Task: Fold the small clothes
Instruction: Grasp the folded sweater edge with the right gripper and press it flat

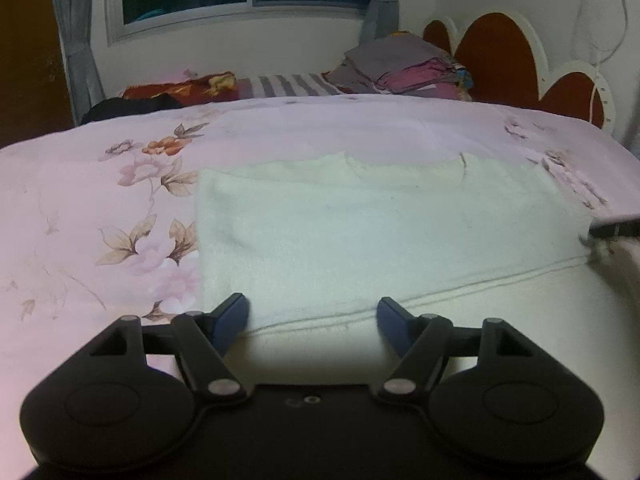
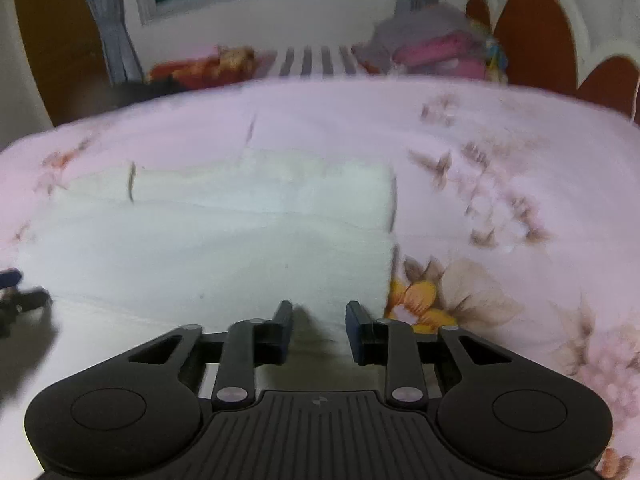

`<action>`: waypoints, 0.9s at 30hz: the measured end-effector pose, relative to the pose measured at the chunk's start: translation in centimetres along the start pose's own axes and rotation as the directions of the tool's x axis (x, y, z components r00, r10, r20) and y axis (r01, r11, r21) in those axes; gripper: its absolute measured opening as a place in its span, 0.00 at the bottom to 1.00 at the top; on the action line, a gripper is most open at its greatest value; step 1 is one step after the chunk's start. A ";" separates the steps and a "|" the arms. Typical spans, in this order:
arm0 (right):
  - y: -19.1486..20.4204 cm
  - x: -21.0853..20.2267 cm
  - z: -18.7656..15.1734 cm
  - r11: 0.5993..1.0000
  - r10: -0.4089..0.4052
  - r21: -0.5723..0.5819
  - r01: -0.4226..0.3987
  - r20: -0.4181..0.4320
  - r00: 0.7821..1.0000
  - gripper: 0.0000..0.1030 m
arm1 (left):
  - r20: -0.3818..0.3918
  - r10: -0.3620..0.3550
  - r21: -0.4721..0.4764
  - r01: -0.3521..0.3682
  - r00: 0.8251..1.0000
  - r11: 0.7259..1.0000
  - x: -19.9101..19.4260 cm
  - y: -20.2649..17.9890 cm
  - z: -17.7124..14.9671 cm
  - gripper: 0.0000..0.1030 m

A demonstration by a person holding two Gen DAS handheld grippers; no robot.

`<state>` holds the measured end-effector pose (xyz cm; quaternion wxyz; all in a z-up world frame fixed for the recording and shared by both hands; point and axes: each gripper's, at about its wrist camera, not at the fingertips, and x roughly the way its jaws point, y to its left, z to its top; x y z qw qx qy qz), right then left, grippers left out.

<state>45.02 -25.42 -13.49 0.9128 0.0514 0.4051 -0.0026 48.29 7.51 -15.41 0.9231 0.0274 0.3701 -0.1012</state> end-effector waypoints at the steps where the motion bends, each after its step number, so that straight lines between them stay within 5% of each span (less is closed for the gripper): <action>1: -0.7 -0.7 0.0 0.999 -0.004 0.040 0.002 0.046 0.999 0.28 | 0.009 -0.009 -0.015 0.009 1.000 1.000 -0.3 0.2 -0.2 0.69; 5: -2.7 0.3 -0.4 0.987 -0.027 0.160 0.021 0.033 0.999 0.28 | -0.004 -0.017 -0.017 0.017 1.000 1.000 -0.1 0.2 -0.4 0.69; 8: -3.3 1.6 -1.5 0.976 0.050 0.215 -0.039 -0.044 0.998 0.20 | -0.016 -0.016 -0.010 0.016 1.000 1.000 0.0 0.0 -0.2 0.69; 10: -3.0 0.9 -1.8 0.980 0.030 0.199 -0.025 -0.023 0.999 0.11 | -0.017 -0.025 -0.031 0.025 1.000 0.999 -0.2 0.4 0.0 0.69; 13: -2.5 -0.1 -1.5 0.987 -0.004 0.163 0.001 0.015 1.000 0.11 | -0.027 -0.040 -0.043 0.039 0.999 0.998 0.0 0.9 -0.1 0.69; 18: -2.0 1.2 -1.0 0.990 -0.033 0.137 0.041 -0.058 0.998 0.11 | -0.040 -0.040 -0.047 0.038 0.998 0.998 -0.2 0.9 -0.5 0.68; 21: -1.5 -0.8 -0.7 0.989 -0.079 0.131 0.072 0.046 0.996 0.11 | -0.048 -0.032 -0.064 0.028 0.998 0.998 0.0 1.6 -0.8 0.69; 24: -1.0 1.9 -1.5 0.993 -0.061 0.094 0.073 -0.126 0.990 0.11 | -0.053 -0.029 -0.041 0.027 0.998 0.999 0.1 1.4 -0.7 0.70; 27: -0.2 0.2 -1.9 0.993 -0.081 0.082 0.087 -0.073 0.994 0.11 | -0.059 -0.018 -0.040 0.016 0.998 0.999 -0.5 1.4 -0.7 0.70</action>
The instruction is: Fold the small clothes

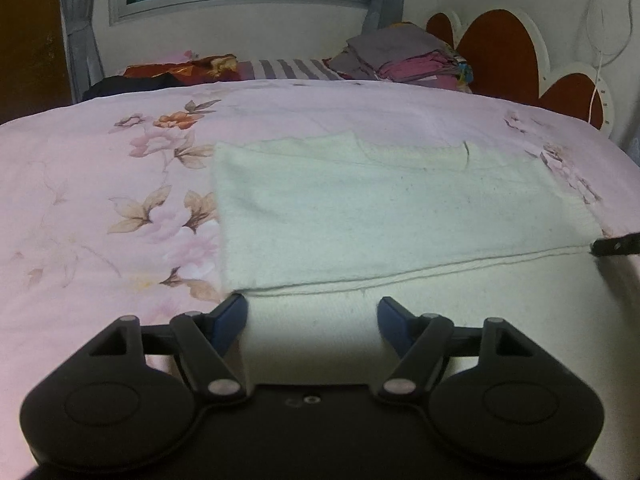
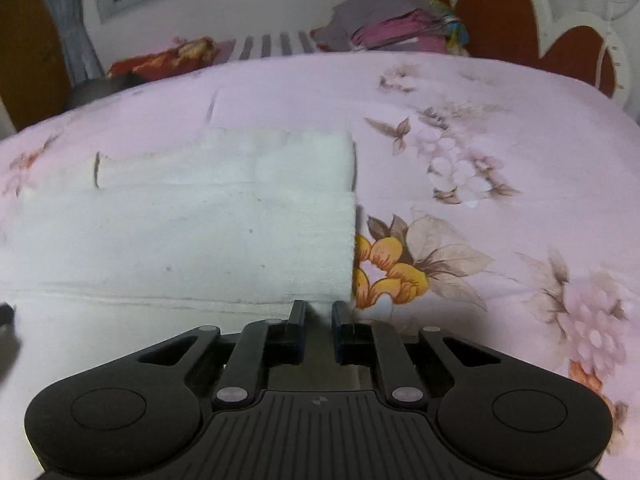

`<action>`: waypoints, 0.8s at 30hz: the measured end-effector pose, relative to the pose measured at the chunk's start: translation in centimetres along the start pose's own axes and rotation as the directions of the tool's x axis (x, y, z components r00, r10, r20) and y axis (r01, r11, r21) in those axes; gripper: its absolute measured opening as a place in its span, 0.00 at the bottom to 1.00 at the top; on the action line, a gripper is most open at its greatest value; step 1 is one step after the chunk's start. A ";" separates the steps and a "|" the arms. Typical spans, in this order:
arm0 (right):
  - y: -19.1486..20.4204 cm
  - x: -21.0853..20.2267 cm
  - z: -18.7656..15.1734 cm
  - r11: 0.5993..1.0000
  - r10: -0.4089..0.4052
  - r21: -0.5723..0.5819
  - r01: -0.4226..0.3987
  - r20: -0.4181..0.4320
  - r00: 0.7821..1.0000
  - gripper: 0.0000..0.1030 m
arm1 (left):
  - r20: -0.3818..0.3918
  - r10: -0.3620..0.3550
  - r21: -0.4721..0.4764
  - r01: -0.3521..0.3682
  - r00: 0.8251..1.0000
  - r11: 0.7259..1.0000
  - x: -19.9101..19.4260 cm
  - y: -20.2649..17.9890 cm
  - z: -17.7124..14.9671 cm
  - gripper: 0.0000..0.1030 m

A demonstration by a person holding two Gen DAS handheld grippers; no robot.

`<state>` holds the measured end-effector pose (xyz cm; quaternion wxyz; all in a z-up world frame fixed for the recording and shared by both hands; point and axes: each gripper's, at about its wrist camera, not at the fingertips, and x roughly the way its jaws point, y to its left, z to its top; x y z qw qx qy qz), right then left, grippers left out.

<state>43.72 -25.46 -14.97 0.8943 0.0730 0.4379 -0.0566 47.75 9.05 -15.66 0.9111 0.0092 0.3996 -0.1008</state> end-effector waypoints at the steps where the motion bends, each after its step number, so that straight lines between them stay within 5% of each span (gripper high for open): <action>1: -0.2 -0.7 -0.2 1.000 0.014 0.023 -0.015 0.025 1.000 0.11 | 0.000 0.005 -0.007 -0.005 1.000 1.000 -0.3 0.2 -0.1 0.71; 4: -1.0 -2.0 -1.1 0.993 0.060 0.105 -0.061 0.017 0.998 0.19 | 0.002 0.028 -0.015 -0.028 1.000 1.000 -1.4 0.6 -0.7 0.84; 5: -1.2 -2.3 -1.3 0.990 0.076 0.115 -0.077 0.013 0.997 0.39 | 0.008 0.039 -0.012 -0.039 0.999 0.999 -1.8 0.7 -1.0 0.85; 7: -1.0 -3.5 -2.0 0.991 0.089 0.099 -0.091 0.026 0.996 0.62 | 0.017 0.050 -0.005 -0.050 0.999 0.999 -3.0 0.9 -1.6 0.87; 12: -0.6 -5.5 -4.1 0.985 0.164 0.045 -0.164 0.010 0.986 0.62 | 0.018 0.073 0.019 -0.074 0.997 0.997 -5.9 0.9 -4.0 0.88; 16: -1.7 -7.7 -6.5 0.980 0.190 0.048 -0.191 0.021 0.981 0.62 | 0.002 0.081 0.009 -0.081 0.997 0.997 -8.7 1.0 -7.1 0.76; 20: -4.5 -10.7 -9.3 0.979 0.193 0.070 -0.194 0.027 0.981 0.46 | -0.016 0.071 -0.007 -0.071 0.997 0.997 -11.8 0.9 -10.9 0.58; 24: -8.2 -14.2 -13.3 0.970 0.203 0.129 -0.204 0.026 0.979 0.45 | -0.031 0.036 -0.082 -0.039 0.999 0.996 -14.8 0.9 -14.1 0.56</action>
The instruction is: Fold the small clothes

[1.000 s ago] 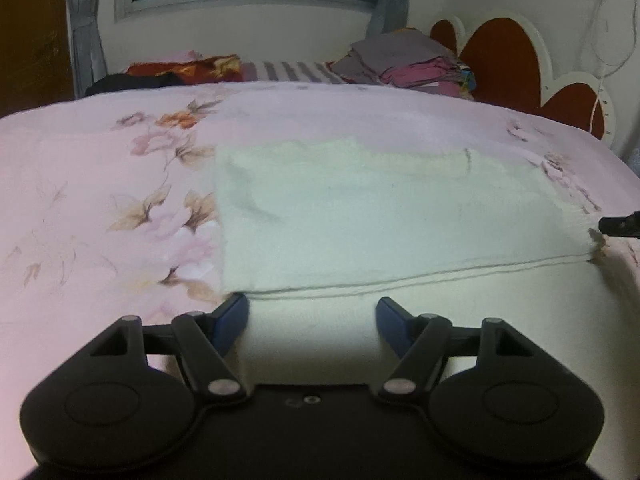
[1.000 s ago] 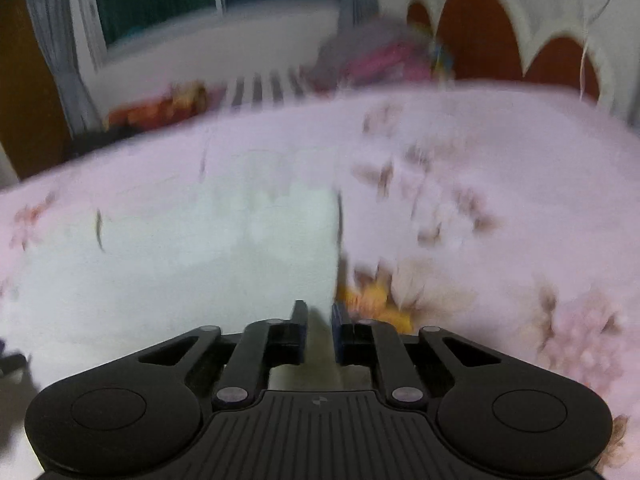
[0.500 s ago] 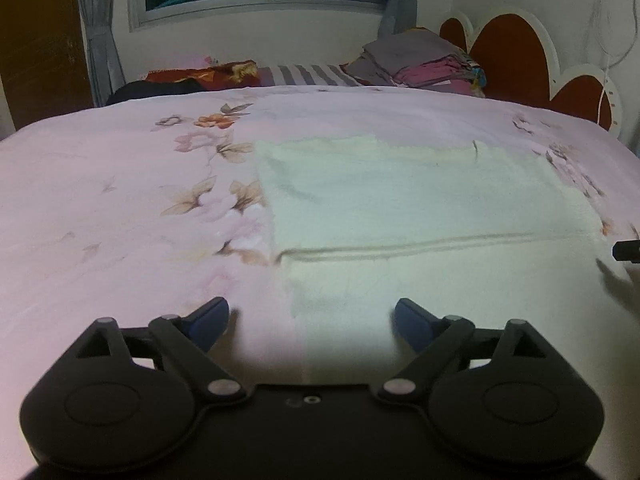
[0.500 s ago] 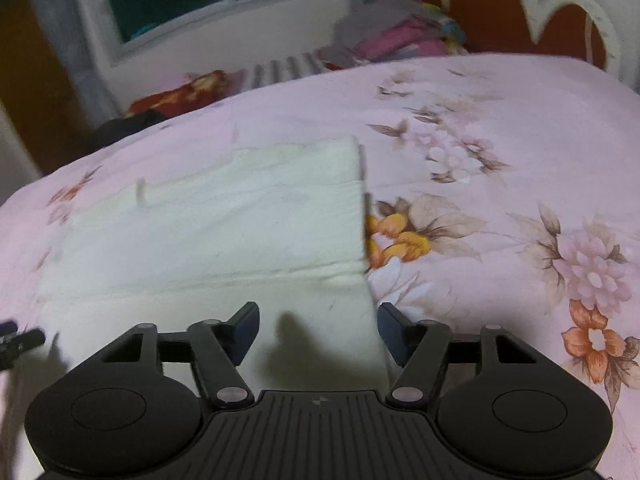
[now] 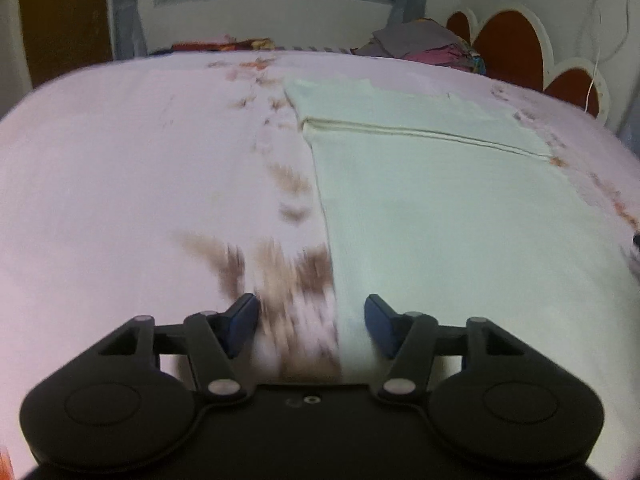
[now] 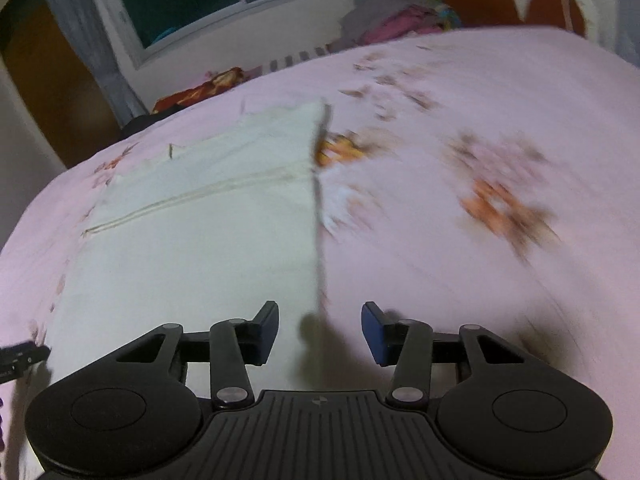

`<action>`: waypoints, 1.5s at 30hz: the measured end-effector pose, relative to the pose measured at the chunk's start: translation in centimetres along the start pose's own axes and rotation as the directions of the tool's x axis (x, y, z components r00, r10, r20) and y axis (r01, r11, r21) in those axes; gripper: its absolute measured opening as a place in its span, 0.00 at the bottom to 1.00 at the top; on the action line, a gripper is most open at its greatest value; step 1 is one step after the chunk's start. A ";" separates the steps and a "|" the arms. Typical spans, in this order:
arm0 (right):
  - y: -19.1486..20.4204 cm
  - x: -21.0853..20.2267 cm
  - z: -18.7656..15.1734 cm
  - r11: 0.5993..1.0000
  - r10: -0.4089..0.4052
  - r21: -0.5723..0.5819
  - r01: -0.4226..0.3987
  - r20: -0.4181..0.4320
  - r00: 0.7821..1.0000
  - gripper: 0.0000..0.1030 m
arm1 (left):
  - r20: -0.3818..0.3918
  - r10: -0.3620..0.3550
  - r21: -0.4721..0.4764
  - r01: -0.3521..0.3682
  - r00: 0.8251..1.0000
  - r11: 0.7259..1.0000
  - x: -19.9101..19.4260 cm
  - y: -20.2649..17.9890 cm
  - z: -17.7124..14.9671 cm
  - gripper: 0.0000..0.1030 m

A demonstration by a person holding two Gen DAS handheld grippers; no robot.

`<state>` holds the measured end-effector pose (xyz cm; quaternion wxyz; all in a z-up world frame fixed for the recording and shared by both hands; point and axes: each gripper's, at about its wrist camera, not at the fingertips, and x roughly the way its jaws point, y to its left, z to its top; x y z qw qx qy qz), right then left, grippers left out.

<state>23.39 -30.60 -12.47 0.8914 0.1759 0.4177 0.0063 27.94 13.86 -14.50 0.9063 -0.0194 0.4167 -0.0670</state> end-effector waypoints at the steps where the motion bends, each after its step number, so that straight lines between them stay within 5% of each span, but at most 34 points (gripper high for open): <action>1: -0.6 -0.9 -0.6 1.000 0.010 0.019 -0.010 -0.004 1.000 0.45 | -0.006 -0.018 -0.026 0.018 1.000 1.000 -0.7 0.1 -0.8 0.56; 9: -3.2 -5.7 -8.3 0.984 0.122 0.136 -0.114 -0.048 0.991 0.41 | -0.006 -0.161 -0.216 0.156 0.987 0.964 -5.0 1.2 -5.9 0.47; 20: -3.4 -6.5 -12.5 0.893 0.360 0.310 -0.326 -0.058 0.931 0.37 | 0.049 -0.369 -0.449 0.351 0.928 0.822 -6.1 2.9 -9.9 0.44; 22: -3.3 -6.2 -12.2 0.879 0.387 0.325 -0.348 -0.059 0.920 0.35 | 0.048 -0.377 -0.456 0.356 0.925 0.816 -5.8 3.0 -10.0 0.40; 23: -3.3 -5.9 -12.1 0.877 0.392 0.327 -0.352 -0.063 0.918 0.18 | 0.045 -0.378 -0.458 0.356 0.925 0.815 -5.7 3.0 -10.0 0.37; 25: -3.1 -5.3 -11.8 0.885 0.387 0.316 -0.342 -0.089 0.918 0.07 | 0.025 -0.378 -0.446 0.349 0.925 0.824 -5.3 2.7 -9.8 0.03; 28: -2.8 -6.0 -11.2 0.900 0.375 0.266 -0.347 -0.062 0.925 0.03 | 0.082 -0.365 -0.417 0.365 0.927 0.833 -6.6 2.5 -9.8 0.03; 30: -3.0 -7.8 -10.8 0.875 0.423 0.249 -0.415 0.023 0.906 0.03 | 0.127 -0.341 -0.403 0.362 0.932 0.841 -7.6 2.5 -9.7 0.04; 32: -3.3 -8.2 -10.5 0.901 0.383 0.205 -0.381 0.032 0.923 0.03 | 0.026 -0.263 -0.340 0.256 0.965 0.905 -6.5 1.7 -9.7 0.04; 33: -3.3 -7.3 -10.6 0.923 0.348 0.182 -0.338 -0.022 0.937 0.03 | -0.006 -0.248 -0.328 0.233 0.969 0.916 -5.9 1.4 -9.9 0.04; 35: -3.6 -5.2 -10.8 0.945 0.300 0.177 -0.276 -0.128 0.945 0.02 | 0.017 -0.247 -0.356 0.237 0.969 0.904 -6.0 1.4 -9.7 0.03; 40: -3.5 -7.2 -8.4 0.916 0.362 0.188 -0.355 0.001 0.932 0.02 | 0.135 -0.262 -0.438 0.295 0.956 0.849 -7.5 1.8 -8.4 0.03; 45: -1.4 -9.0 -2.2 0.908 0.392 0.102 -0.406 0.133 0.910 0.02 | 0.301 -0.264 -0.455 0.381 0.916 0.805 -9.1 2.1 -3.7 0.03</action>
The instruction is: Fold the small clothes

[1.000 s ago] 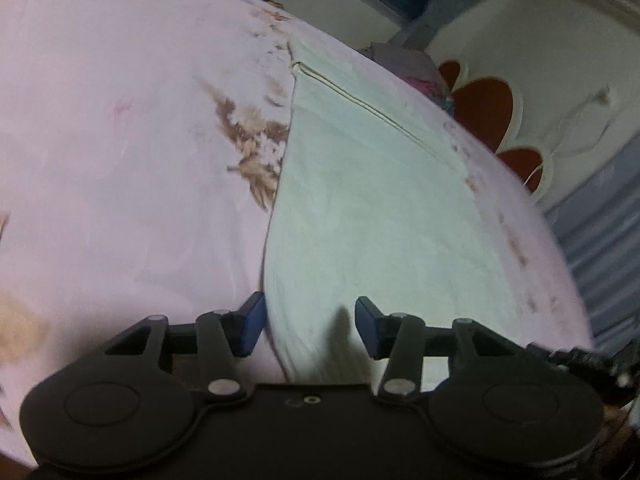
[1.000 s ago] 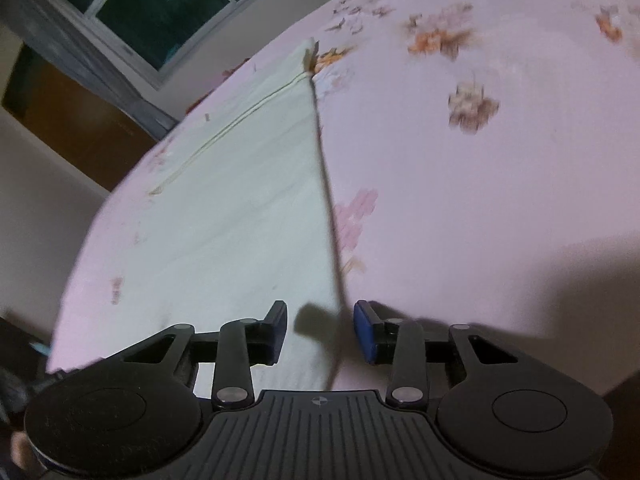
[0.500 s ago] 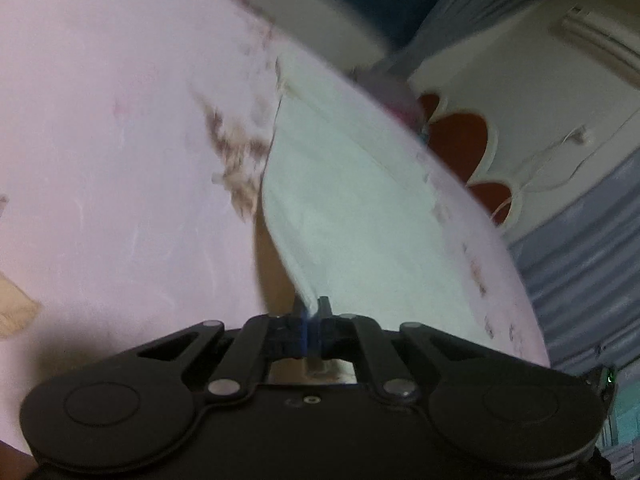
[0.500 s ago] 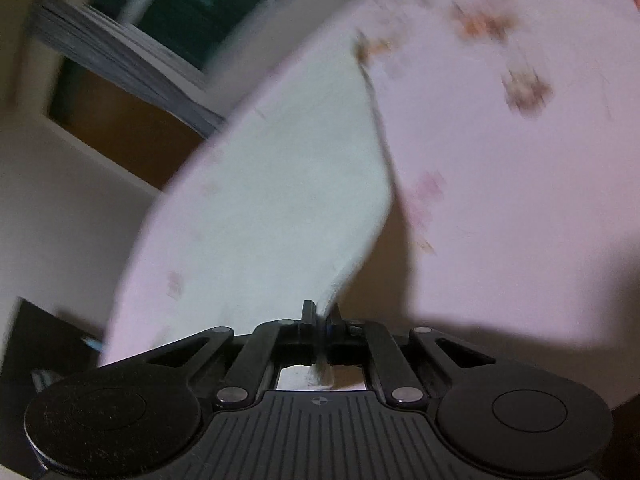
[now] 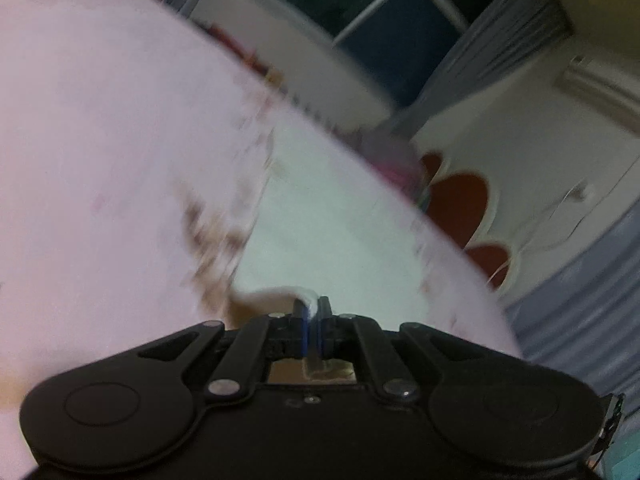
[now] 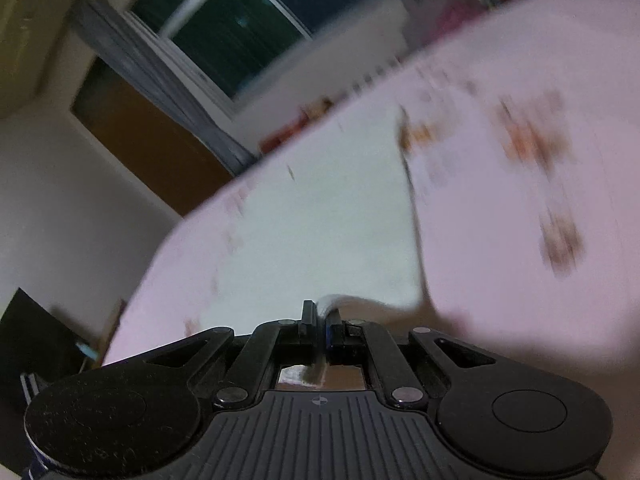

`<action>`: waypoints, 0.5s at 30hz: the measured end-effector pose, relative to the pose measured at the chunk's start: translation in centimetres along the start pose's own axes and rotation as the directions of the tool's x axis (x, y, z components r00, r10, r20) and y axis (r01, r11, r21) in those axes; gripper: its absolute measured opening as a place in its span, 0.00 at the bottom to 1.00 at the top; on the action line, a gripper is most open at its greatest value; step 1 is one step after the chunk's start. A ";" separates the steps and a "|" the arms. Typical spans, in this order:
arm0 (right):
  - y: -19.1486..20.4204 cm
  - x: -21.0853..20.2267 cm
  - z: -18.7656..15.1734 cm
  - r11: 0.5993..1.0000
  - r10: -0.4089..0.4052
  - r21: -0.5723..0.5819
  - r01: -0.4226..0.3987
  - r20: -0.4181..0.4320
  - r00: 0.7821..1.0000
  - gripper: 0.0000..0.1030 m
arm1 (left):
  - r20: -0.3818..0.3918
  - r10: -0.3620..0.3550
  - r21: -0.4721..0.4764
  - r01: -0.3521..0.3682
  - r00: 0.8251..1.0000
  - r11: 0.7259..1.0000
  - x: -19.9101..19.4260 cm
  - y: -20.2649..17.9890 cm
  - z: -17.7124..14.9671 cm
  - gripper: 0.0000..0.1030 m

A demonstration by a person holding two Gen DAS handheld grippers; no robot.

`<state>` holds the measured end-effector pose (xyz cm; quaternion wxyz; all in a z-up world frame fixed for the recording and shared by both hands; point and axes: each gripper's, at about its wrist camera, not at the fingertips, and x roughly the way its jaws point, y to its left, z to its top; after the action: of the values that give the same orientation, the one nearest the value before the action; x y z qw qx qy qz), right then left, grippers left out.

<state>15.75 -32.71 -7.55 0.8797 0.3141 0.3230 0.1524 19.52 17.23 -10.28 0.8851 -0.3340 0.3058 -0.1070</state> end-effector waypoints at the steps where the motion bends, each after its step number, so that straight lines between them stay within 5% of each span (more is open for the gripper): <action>1: 0.8 0.2 1.2 1.000 0.008 -0.014 -0.008 0.022 1.000 0.02 | 0.024 -0.019 0.005 0.018 1.000 1.000 0.3 -0.7 1.0 0.03; 9: 5.0 4.5 13.9 0.997 0.044 -0.071 -0.034 0.144 0.989 0.03 | 0.150 -0.129 0.092 0.116 0.980 0.989 5.3 -5.8 12.3 0.03; 15: 2.8 12.7 19.3 0.998 -0.057 -0.032 0.061 0.100 0.993 0.03 | 0.050 -0.075 0.086 0.070 0.996 0.994 15.6 -4.7 17.1 0.03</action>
<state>37.85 -33.40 -0.20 0.9040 0.2963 0.2856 0.1161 42.40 16.52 -4.44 0.9018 -0.3101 0.2650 -0.1428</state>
